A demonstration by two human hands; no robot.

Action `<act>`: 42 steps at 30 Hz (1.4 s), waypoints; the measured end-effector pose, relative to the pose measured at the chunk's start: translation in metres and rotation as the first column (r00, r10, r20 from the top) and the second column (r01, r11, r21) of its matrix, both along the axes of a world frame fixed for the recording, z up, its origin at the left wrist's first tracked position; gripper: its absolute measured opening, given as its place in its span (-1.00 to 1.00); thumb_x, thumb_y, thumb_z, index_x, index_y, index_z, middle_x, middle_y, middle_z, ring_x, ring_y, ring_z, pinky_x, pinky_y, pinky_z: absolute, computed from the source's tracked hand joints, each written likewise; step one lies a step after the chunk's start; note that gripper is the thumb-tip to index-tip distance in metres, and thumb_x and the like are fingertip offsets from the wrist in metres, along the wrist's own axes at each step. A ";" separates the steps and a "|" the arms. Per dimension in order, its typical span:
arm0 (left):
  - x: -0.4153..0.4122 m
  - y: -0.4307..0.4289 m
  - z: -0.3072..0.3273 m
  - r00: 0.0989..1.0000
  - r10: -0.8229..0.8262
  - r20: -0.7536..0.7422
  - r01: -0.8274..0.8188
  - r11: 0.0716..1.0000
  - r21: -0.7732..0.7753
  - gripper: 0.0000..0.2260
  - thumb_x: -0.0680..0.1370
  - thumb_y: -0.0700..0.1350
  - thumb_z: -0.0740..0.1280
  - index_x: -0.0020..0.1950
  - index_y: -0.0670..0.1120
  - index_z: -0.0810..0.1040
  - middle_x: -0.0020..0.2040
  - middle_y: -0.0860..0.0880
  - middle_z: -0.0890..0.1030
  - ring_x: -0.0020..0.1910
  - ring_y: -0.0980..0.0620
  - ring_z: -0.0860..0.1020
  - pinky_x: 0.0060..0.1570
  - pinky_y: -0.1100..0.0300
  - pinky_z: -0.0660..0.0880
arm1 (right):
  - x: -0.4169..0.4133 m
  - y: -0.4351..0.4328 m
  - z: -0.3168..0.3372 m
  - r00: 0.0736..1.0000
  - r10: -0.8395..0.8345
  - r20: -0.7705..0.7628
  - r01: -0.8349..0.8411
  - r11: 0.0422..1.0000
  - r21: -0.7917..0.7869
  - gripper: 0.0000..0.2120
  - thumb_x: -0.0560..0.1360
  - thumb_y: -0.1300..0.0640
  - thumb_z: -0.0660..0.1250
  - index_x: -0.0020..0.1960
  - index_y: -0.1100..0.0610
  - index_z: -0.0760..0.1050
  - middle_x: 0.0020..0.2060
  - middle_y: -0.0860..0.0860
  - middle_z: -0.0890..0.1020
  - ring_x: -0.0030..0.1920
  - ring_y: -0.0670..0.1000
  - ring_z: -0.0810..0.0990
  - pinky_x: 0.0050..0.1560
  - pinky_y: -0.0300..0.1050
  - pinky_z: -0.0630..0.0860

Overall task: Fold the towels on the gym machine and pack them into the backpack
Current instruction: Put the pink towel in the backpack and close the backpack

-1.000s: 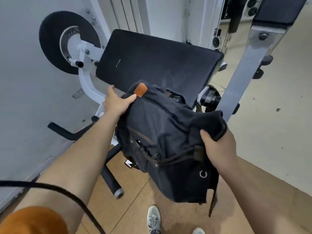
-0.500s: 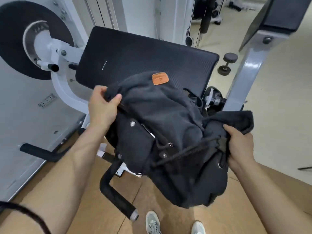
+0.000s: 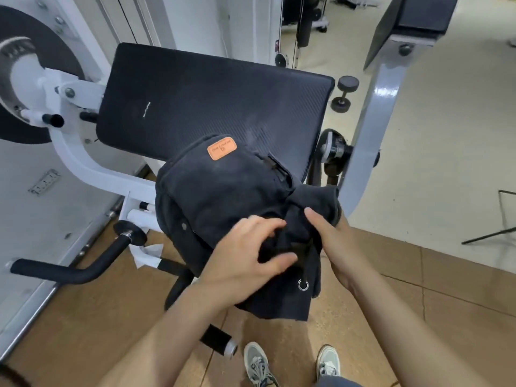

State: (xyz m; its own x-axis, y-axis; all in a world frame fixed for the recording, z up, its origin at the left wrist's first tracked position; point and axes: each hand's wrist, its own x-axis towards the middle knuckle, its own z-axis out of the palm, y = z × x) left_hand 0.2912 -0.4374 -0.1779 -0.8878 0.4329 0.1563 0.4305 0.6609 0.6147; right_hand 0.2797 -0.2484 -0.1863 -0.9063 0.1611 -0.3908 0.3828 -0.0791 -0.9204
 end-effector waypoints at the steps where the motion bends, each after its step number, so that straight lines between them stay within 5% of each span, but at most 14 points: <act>1: 0.005 0.009 -0.009 0.997 -0.070 -0.045 0.059 0.975 -0.213 -0.45 0.42 0.27 0.34 0.34 0.08 0.42 0.12 0.10 0.48 0.10 0.09 0.45 0.10 0.17 0.41 | 0.000 0.000 0.004 1.000 -0.023 0.017 0.024 0.999 -0.043 -0.66 0.56 -0.03 0.31 0.33 -0.09 0.43 0.16 -0.10 0.63 0.13 -0.10 0.62 0.18 -0.05 0.54; 3: 0.006 0.015 -0.023 0.979 -0.166 -0.120 0.097 0.891 -0.443 -0.52 0.44 0.18 0.38 0.32 0.07 0.46 0.08 0.05 0.51 0.06 -0.02 0.50 0.01 0.08 0.43 | 0.003 -0.002 0.008 0.997 -0.068 0.038 0.071 0.994 -0.086 -0.72 0.62 -0.01 0.21 0.32 -0.06 0.43 0.16 -0.06 0.62 0.10 -0.09 0.62 0.06 -0.16 0.55; 5: -0.003 0.010 -0.015 0.991 -0.136 0.011 0.133 0.943 -0.306 -0.76 0.54 -0.02 0.35 0.20 0.05 0.58 -0.01 0.06 0.60 -0.01 0.02 0.55 0.00 0.13 0.44 | 0.011 -0.001 0.012 0.992 -0.126 0.017 0.126 0.992 0.025 -0.74 0.64 0.05 0.18 0.32 -0.05 0.39 0.18 -0.08 0.56 0.11 -0.15 0.56 -0.02 -0.29 0.49; 7: -0.016 0.002 0.008 0.947 -0.078 0.312 0.095 0.995 -0.038 -0.86 0.56 -0.18 0.33 0.03 0.00 0.65 -0.24 0.07 0.63 -0.25 0.09 0.57 -0.12 0.21 0.47 | 0.022 0.003 0.015 0.985 -0.161 -0.068 0.174 0.929 0.325 -0.58 0.59 0.15 0.23 0.43 -0.01 0.27 0.33 0.00 0.42 0.30 -0.05 0.44 0.20 -0.18 0.44; 9: -0.029 -0.004 0.035 0.868 -0.081 0.490 0.046 0.995 0.084 -0.88 0.55 -0.23 0.35 -0.07 -0.06 0.66 -0.35 0.07 0.60 -0.35 0.13 0.55 -0.19 0.26 0.49 | 0.036 0.004 0.022 0.976 -0.053 -0.213 0.197 0.642 0.741 -0.34 0.50 0.19 0.30 0.53 0.10 0.11 0.47 0.10 0.23 0.45 0.09 0.24 0.41 0.07 0.28; 11: -0.039 -0.007 0.059 0.820 -0.124 0.559 0.104 0.992 0.069 -0.88 0.51 -0.24 0.39 -0.08 -0.05 0.68 -0.26 0.05 0.67 -0.24 0.15 0.60 -0.12 0.28 0.53 | 0.047 -0.002 0.035 0.916 0.225 -0.332 0.222 0.404 0.887 -0.36 0.49 0.08 0.30 0.51 0.13 0.18 0.46 0.07 0.28 0.48 0.05 0.21 0.41 0.18 0.19; 15: -0.047 -0.003 0.083 0.704 -0.225 0.674 0.161 0.974 0.157 -0.91 0.42 -0.22 0.39 -0.11 -0.14 0.66 -0.35 -0.10 0.49 -0.46 0.13 0.36 -0.44 0.28 0.29 | 0.050 -0.024 0.062 0.813 0.580 -0.058 -0.193 0.362 0.912 -0.59 0.55 -0.27 0.08 0.32 -0.12 0.31 -0.07 -0.19 0.62 0.10 -0.17 0.54 0.50 0.09 -0.11; 17: -0.050 0.000 0.090 0.723 -0.233 0.651 0.159 0.972 0.171 -0.96 0.49 -0.20 0.44 -0.15 -0.15 0.67 -0.38 -0.07 0.52 -0.45 0.14 0.38 -0.42 0.30 0.30 | 0.045 -0.028 0.064 0.791 0.611 -0.020 -0.178 0.261 0.949 -0.60 0.54 -0.31 0.08 0.27 -0.12 0.29 -0.29 -0.15 0.60 -0.10 -0.15 0.59 0.48 0.07 -0.14; 21: -0.050 0.000 0.103 0.832 -0.205 0.516 0.090 0.967 0.240 -0.95 0.47 -0.27 0.45 -0.17 -0.14 0.68 -0.36 -0.08 0.65 -0.34 0.12 0.58 -0.30 0.36 0.46 | 0.032 -0.033 0.065 0.832 0.552 -0.058 -0.085 0.231 0.969 -0.64 0.60 -0.21 0.02 -0.03 -0.01 0.47 -0.34 -0.09 0.58 -0.17 -0.06 0.59 0.46 0.01 -0.01; 26: -0.071 0.004 0.117 0.930 0.063 0.362 -0.231 0.868 0.441 -0.89 0.47 -0.33 0.43 -0.22 -0.15 0.65 -0.48 -0.04 0.57 -0.53 0.15 0.41 -0.48 0.36 0.30 | 0.023 -0.019 0.039 0.829 0.546 -0.122 -0.010 0.232 0.973 -0.67 0.52 -0.05 0.16 -0.38 0.01 0.27 -0.40 -0.12 0.40 -0.18 -0.03 0.48 0.18 -0.01 0.34; 31: -0.116 0.019 0.124 0.873 0.302 0.382 -0.483 0.637 0.601 -0.93 0.49 -0.30 0.42 -0.17 -0.17 0.65 -0.41 -0.04 0.57 -0.56 0.19 0.43 -0.54 0.30 0.30 | 0.016 0.007 0.021 0.874 0.473 0.112 -0.240 0.221 0.945 -0.67 0.51 -0.09 0.12 -0.36 0.03 0.28 -0.43 -0.05 0.44 -0.35 -0.02 0.41 0.03 0.00 0.34; 38: -0.156 -0.001 0.091 0.594 0.503 0.628 -0.793 0.234 0.562 -0.74 0.40 -0.43 0.17 -0.27 -0.18 0.60 -0.44 -0.07 0.49 -0.53 0.11 0.41 -0.61 0.36 0.19 | 0.031 0.007 0.003 0.856 0.485 0.180 -0.317 0.218 0.923 -0.65 0.55 -0.20 0.06 -0.30 -0.01 0.24 -0.39 -0.07 0.45 -0.26 -0.01 0.43 0.02 0.02 0.31; 40: -0.162 -0.006 0.086 0.564 0.505 0.653 -0.813 0.200 0.547 -0.69 0.36 -0.44 0.10 -0.36 -0.16 0.55 -0.50 -0.02 0.45 -0.58 0.11 0.39 -0.63 0.34 0.16 | 0.036 0.002 -0.002 0.858 0.484 0.170 -0.291 0.186 0.938 -0.66 0.56 -0.19 0.06 -0.30 -0.02 0.26 -0.39 -0.08 0.41 -0.22 -0.03 0.39 0.06 0.00 0.31; 42: -0.163 -0.012 0.076 0.603 0.512 0.612 -0.793 0.299 0.531 -0.70 0.37 -0.43 0.12 -0.34 -0.13 0.55 -0.46 0.00 0.47 -0.54 0.11 0.41 -0.62 0.35 0.21 | 0.041 0.001 -0.005 0.858 0.487 0.161 -0.262 0.147 0.954 -0.66 0.57 -0.18 0.04 -0.26 -0.01 0.32 -0.38 -0.09 0.41 -0.20 -0.03 0.36 0.07 -0.03 0.28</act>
